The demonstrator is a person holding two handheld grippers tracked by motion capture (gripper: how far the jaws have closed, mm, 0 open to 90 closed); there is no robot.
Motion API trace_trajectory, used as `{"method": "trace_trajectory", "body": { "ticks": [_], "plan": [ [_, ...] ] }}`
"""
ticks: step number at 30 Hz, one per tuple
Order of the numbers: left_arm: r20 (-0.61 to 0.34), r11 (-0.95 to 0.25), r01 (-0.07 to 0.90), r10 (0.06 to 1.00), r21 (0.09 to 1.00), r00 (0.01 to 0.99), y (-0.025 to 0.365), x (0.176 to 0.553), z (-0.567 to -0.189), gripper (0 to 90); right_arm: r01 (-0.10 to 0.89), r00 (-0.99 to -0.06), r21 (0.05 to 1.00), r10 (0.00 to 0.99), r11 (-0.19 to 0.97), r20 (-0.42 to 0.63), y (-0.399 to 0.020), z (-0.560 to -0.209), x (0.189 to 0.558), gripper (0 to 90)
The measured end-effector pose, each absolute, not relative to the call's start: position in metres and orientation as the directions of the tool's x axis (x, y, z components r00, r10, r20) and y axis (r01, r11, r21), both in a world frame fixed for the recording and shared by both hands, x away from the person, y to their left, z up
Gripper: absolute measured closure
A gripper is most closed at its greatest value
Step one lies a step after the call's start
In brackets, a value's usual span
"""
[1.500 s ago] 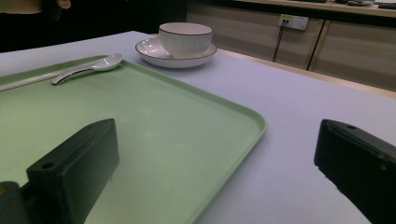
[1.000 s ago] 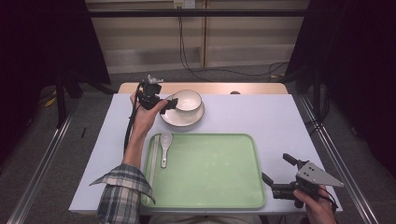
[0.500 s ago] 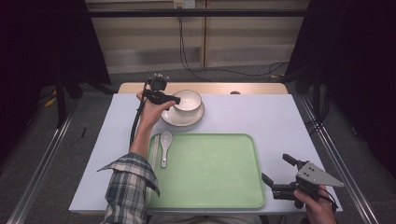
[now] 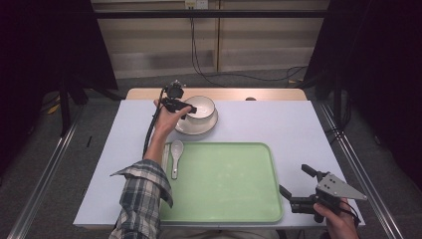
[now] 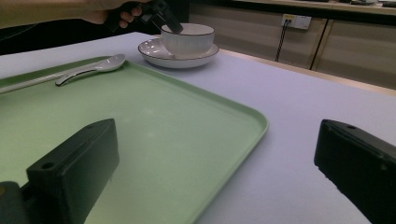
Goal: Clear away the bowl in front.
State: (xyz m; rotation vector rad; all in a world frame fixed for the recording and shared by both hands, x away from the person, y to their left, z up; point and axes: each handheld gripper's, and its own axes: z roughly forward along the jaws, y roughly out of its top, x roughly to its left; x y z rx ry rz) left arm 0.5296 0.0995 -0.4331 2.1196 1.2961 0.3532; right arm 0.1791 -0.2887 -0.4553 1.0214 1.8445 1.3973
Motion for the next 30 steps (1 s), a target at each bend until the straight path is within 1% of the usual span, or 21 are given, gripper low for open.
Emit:
{"method": "trace_trajectory", "body": {
  "ticks": [2, 4, 5, 6, 8, 9, 10, 12, 13, 14, 15, 16, 17, 18, 20, 21, 24, 27, 30],
  "plan": [
    [-0.097, -0.341, 0.714, 0.863, 0.612, 0.495, 0.097, 0.530, -0.434, 20.2, 0.217, -0.517, 0.964, 0.856, 0.151, -0.018, -0.289, -0.455, 0.179, 0.0],
    [-0.074, -0.361, 0.713, 0.863, 0.602, 0.500, 0.093, 0.531, -0.436, 23.8, 0.218, -0.518, 0.964, 0.856, 0.150, -0.016, -0.289, -0.455, 0.178, 0.0],
    [-0.064, -0.385, 0.719, 0.858, 0.579, 0.510, 0.093, 0.533, -0.437, 24.0, 0.218, -0.519, 0.965, 0.855, 0.149, -0.015, -0.289, -0.455, 0.178, 0.0],
    [-0.088, -0.351, 0.730, 0.868, 0.586, 0.488, 0.091, 0.533, -0.439, 27.6, 0.216, -0.518, 0.966, 0.855, 0.145, -0.013, -0.289, -0.455, 0.178, 0.0],
    [-0.098, -0.356, 0.744, 0.867, 0.565, 0.489, 0.094, 0.534, -0.440, 28.6, 0.216, -0.520, 0.966, 0.854, 0.145, -0.012, -0.289, -0.455, 0.178, 0.0],
    [-0.101, -0.351, 0.746, 0.868, 0.566, 0.485, 0.095, 0.535, -0.442, 31.0, 0.216, -0.521, 0.965, 0.854, 0.148, -0.014, -0.289, -0.455, 0.178, 0.0],
    [-0.106, -0.361, 0.758, 0.866, 0.543, 0.488, 0.095, 0.536, -0.444, 33.7, 0.217, -0.520, 0.965, 0.854, 0.147, -0.014, -0.289, -0.455, 0.178, 0.0],
    [-0.089, -0.376, 0.750, 0.863, 0.544, 0.497, 0.094, 0.536, -0.446, 35.4, 0.216, -0.522, 0.965, 0.853, 0.147, -0.013, -0.289, -0.455, 0.178, 0.0],
    [-0.102, -0.367, 0.758, 0.865, 0.540, 0.491, 0.093, 0.536, -0.447, 36.9, 0.216, -0.520, 0.966, 0.854, 0.145, -0.012, -0.289, -0.455, 0.178, 0.0],
    [-0.110, -0.360, 0.751, 0.862, 0.553, 0.494, 0.092, 0.535, -0.448, 40.2, 0.216, -0.520, 0.966, 0.854, 0.145, -0.012, -0.289, -0.455, 0.178, 0.0],
    [-0.097, -0.380, 0.745, 0.856, 0.548, 0.508, 0.092, 0.536, -0.447, 50.7, 0.215, -0.523, 0.965, 0.852, 0.148, -0.014, -0.289, -0.455, 0.178, 0.0],
    [-0.092, -0.380, 0.749, 0.859, 0.542, 0.503, 0.092, 0.536, -0.446, 50.7, 0.215, -0.523, 0.965, 0.852, 0.148, -0.014, -0.289, -0.455, 0.178, 0.0],
    [-0.097, -0.372, 0.752, 0.862, 0.544, 0.497, 0.092, 0.536, -0.446, 58.3, 0.216, -0.524, 0.965, 0.852, 0.146, -0.012, -0.290, -0.455, 0.178, 0.0],
    [-0.106, -0.355, 0.764, 0.871, 0.539, 0.479, 0.092, 0.536, -0.446, 58.3, 0.216, -0.524, 0.965, 0.852, 0.146, -0.012, -0.290, -0.455, 0.178, 0.0],
    [-0.090, -0.365, 0.762, 0.872, 0.535, 0.481, 0.092, 0.536, -0.446, 66.4, 0.214, -0.522, 0.966, 0.853, 0.147, -0.014, -0.290, -0.455, 0.178, 0.0],
    [-0.099, -0.352, 0.766, 0.876, 0.537, 0.472, 0.092, 0.536, -0.446, 66.4, 0.214, -0.522, 0.966, 0.853, 0.147, -0.014, -0.290, -0.455, 0.178, 0.0],
    [-0.183, -0.290, 0.794, 0.877, 0.534, 0.444, 0.096, 0.536, -0.444, 76.3, 0.216, -0.522, 0.965, 0.853, 0.151, -0.017, -0.290, -0.455, 0.177, 0.0],
    [-0.208, -0.272, 0.802, 0.876, 0.533, 0.435, 0.098, 0.537, -0.444, 78.4, 0.219, -0.524, 0.964, 0.852, 0.151, -0.015, -0.290, -0.455, 0.177, 0.0],
    [-0.269, -0.237, 0.812, 0.863, 0.533, 0.428, 0.101, 0.538, -0.446, 81.0, 0.220, -0.522, 0.964, 0.853, 0.148, -0.011, -0.290, -0.455, 0.177, 0.0]
  ]
}}
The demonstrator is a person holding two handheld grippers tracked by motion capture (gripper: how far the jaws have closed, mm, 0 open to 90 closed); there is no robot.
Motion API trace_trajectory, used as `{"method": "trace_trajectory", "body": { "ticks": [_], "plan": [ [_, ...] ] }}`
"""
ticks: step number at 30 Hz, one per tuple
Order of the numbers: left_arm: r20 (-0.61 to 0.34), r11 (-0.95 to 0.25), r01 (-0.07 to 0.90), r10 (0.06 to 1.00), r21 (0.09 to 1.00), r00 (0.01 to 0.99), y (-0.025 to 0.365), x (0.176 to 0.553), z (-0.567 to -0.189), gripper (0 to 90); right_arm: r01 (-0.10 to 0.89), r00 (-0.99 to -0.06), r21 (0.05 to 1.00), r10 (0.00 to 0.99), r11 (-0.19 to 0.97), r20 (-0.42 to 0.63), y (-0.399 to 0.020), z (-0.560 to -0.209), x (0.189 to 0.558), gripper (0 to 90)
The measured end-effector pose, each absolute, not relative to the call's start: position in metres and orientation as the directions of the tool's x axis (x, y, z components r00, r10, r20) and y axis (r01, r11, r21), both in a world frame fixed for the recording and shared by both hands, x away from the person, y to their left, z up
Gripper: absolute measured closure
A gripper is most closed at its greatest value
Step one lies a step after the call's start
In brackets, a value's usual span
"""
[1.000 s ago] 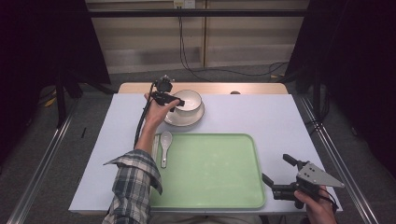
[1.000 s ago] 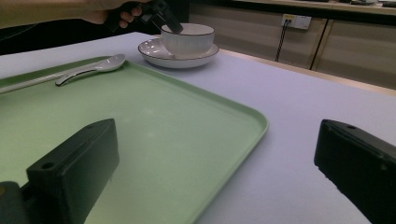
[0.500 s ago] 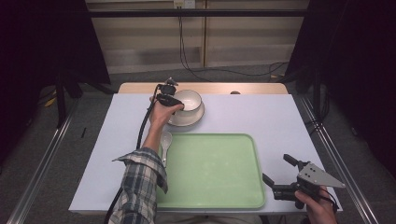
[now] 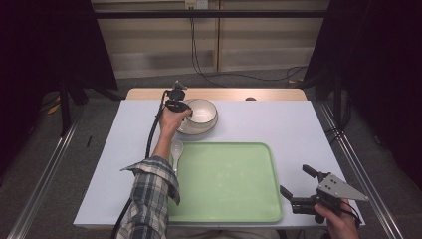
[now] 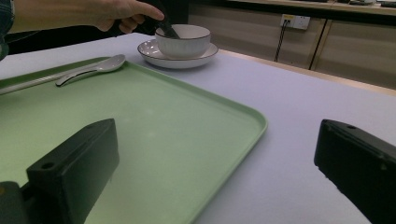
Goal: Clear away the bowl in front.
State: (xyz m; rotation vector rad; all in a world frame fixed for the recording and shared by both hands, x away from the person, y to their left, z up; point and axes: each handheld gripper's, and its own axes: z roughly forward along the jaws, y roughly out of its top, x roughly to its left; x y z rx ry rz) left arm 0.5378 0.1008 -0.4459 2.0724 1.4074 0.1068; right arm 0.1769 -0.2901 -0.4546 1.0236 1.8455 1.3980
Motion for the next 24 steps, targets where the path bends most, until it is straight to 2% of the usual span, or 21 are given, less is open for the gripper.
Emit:
{"method": "trace_trajectory", "body": {
  "ticks": [5, 8, 14, 24],
  "plan": [
    [-0.309, -0.201, 0.816, 0.855, 0.542, 0.416, 0.103, 0.536, -0.446, 82.3, 0.222, -0.518, 0.963, 0.855, 0.150, -0.014, -0.291, -0.455, 0.177, 0.0],
    [-0.286, -0.191, 0.807, 0.869, 0.559, 0.404, 0.102, 0.535, -0.444, 82.4, 0.224, -0.513, 0.964, 0.858, 0.146, -0.011, -0.291, -0.455, 0.177, 0.0],
    [-0.317, -0.151, 0.805, 0.865, 0.574, 0.388, 0.106, 0.532, -0.440, 82.5, 0.223, -0.516, 0.965, 0.857, 0.142, -0.007, -0.291, -0.455, 0.177, 0.0],
    [-0.346, -0.142, 0.773, 0.834, 0.618, 0.430, 0.118, 0.519, -0.418, 82.4, 0.223, -0.511, 0.964, 0.860, 0.146, -0.012, -0.291, -0.455, 0.177, 0.0]
  ]
}}
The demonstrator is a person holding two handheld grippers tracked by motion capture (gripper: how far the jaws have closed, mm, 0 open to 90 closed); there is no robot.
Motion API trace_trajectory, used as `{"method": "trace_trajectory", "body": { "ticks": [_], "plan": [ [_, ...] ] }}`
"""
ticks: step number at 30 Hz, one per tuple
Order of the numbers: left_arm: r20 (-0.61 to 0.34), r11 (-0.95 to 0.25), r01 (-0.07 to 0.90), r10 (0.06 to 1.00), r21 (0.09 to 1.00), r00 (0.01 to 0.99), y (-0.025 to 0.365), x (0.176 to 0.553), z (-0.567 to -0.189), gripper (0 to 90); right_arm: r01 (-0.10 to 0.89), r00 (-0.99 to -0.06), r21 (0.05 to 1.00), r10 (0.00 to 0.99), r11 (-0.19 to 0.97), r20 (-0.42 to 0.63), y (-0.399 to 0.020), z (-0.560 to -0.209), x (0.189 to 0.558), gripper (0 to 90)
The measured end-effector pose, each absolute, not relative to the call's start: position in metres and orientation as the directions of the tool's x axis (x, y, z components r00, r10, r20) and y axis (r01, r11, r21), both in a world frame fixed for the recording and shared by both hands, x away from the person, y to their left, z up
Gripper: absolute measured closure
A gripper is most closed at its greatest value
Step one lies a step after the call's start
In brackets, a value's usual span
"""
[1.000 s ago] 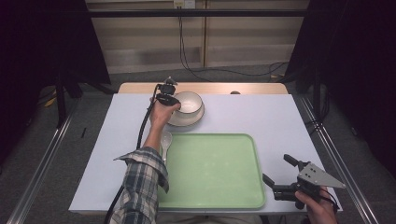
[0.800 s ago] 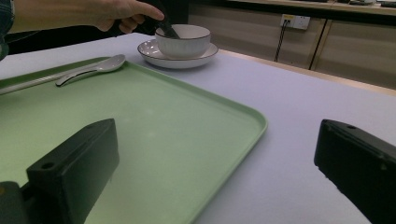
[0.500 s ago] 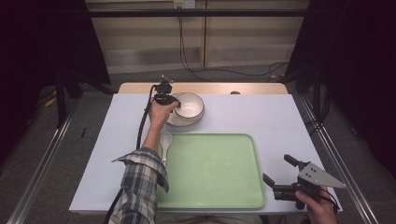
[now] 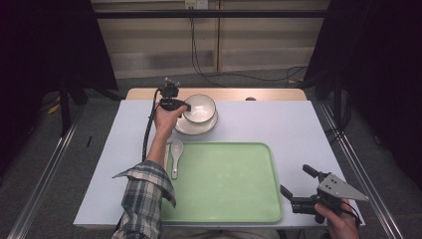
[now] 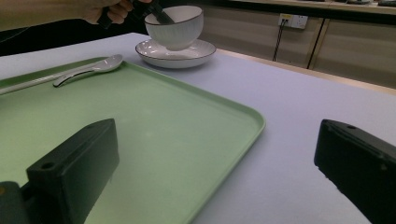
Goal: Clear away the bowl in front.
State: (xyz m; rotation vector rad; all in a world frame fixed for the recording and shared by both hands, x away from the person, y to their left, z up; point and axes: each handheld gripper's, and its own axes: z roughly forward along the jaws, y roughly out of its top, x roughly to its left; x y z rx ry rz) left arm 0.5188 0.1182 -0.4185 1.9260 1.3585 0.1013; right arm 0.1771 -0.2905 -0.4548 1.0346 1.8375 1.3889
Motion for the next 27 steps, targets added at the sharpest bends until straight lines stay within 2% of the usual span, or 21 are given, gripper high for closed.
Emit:
{"method": "trace_trajectory", "body": {
  "ticks": [12, 27],
  "plan": [
    [-0.338, -0.177, 0.746, 0.809, 0.642, 0.482, 0.118, 0.496, -0.405, 82.4, 0.221, -0.513, 0.964, 0.859, 0.147, -0.013, -0.290, -0.454, 0.177, 0.0],
    [-0.337, -0.248, 0.713, 0.749, 0.656, 0.570, 0.086, 0.470, -0.400, 82.5, 0.208, -0.512, 0.966, 0.859, 0.151, -0.023, -0.289, -0.454, 0.176, 0.0]
  ]
}}
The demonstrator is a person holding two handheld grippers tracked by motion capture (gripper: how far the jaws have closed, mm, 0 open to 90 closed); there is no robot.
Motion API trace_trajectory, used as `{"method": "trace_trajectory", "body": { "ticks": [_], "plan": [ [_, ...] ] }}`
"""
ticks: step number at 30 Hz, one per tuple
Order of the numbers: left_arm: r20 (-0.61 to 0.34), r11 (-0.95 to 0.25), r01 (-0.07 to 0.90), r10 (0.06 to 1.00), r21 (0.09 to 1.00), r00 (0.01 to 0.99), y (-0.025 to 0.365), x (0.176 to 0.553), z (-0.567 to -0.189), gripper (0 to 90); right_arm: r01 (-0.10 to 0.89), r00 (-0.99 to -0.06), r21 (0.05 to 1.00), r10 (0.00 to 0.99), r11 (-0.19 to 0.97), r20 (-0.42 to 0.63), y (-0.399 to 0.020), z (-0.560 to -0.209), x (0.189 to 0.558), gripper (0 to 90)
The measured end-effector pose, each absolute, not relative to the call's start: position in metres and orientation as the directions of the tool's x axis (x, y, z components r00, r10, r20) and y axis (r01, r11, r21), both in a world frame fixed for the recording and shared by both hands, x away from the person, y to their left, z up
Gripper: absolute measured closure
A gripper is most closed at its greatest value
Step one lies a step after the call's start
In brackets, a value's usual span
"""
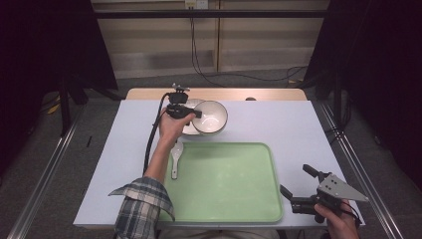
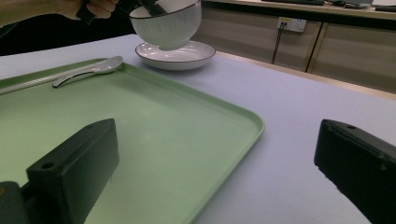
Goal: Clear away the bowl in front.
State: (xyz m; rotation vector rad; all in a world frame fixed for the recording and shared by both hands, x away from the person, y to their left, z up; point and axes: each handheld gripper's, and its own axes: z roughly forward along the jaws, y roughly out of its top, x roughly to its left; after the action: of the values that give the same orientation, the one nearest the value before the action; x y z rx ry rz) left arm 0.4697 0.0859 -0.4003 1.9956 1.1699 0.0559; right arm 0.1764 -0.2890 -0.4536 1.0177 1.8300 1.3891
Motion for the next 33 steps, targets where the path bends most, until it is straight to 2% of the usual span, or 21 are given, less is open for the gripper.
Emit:
{"method": "trace_trajectory", "body": {
  "ticks": [33],
  "plan": [
    [-0.367, -0.353, 0.696, 0.654, 0.626, 0.662, 0.016, 0.435, -0.415, 82.5, 0.196, -0.520, 0.968, 0.854, 0.154, -0.030, -0.288, -0.453, 0.177, 0.0]
  ]
}}
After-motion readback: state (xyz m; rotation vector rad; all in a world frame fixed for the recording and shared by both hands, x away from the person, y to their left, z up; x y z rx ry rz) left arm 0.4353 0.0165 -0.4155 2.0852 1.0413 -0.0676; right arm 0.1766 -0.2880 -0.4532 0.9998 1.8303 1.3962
